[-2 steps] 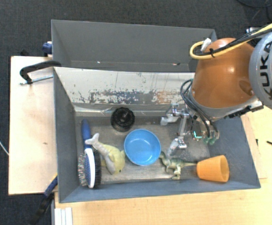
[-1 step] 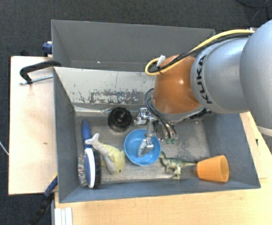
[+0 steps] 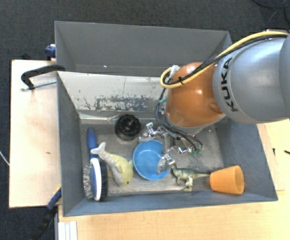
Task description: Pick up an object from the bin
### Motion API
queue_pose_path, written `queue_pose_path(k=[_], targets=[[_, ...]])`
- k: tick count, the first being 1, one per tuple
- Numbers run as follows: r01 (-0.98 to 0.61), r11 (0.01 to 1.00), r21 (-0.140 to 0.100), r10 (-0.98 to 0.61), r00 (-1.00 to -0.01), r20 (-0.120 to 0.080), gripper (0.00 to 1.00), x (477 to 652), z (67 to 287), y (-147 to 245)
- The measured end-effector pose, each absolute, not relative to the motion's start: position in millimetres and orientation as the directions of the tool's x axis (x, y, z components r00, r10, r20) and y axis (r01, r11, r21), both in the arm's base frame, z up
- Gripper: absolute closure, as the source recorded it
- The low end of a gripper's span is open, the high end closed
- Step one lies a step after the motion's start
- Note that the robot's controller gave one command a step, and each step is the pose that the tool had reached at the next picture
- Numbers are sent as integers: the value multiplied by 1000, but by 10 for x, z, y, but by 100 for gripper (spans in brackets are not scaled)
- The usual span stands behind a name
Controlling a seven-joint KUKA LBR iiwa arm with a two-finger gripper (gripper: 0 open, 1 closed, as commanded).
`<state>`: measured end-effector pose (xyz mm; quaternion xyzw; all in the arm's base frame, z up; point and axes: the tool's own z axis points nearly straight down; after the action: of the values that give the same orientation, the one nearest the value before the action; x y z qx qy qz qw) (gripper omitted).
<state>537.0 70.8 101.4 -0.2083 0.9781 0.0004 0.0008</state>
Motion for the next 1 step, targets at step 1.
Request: queue_pose_path(k=[1], targets=[[-919, 394, -2, -919, -394, -4, 0, 5232, 1007, 855]])
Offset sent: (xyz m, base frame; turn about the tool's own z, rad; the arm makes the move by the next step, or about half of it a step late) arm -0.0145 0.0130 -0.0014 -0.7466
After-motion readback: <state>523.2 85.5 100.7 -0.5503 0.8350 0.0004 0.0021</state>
